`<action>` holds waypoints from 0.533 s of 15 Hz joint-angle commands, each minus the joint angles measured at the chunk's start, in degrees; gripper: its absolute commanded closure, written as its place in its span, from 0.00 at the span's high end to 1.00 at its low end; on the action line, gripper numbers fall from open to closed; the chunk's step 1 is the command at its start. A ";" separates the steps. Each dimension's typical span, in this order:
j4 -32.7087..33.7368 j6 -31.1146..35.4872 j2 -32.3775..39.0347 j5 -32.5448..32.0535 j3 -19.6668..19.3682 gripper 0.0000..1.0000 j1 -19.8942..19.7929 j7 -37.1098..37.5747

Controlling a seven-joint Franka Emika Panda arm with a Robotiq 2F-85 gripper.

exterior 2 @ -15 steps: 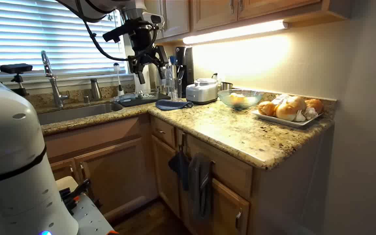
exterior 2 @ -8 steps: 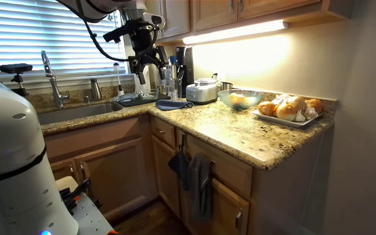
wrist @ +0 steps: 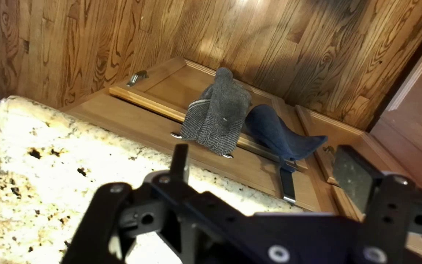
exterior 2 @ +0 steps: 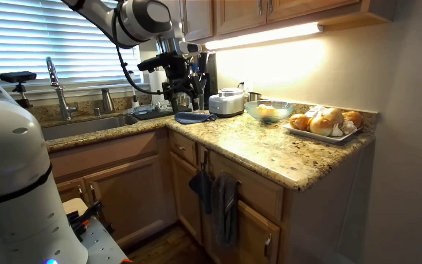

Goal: Unhang one cloth from the drawer and place it on the countertop

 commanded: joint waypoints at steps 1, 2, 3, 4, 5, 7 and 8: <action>-0.93 6.11 5.83 0.55 -0.31 1.00 -0.76 4.42; -1.01 7.39 7.49 0.44 -0.26 1.00 -0.74 5.30; -0.96 8.30 8.98 0.20 -0.17 1.00 -0.72 6.14; -0.75 8.61 10.63 -0.02 -0.05 1.00 -0.60 6.70; -0.19 8.05 12.01 -0.57 0.10 1.00 -0.60 7.14; -0.29 7.12 11.50 -0.03 -0.26 1.00 -0.14 5.49; -0.17 7.18 12.28 -0.04 -0.26 1.00 -0.12 5.67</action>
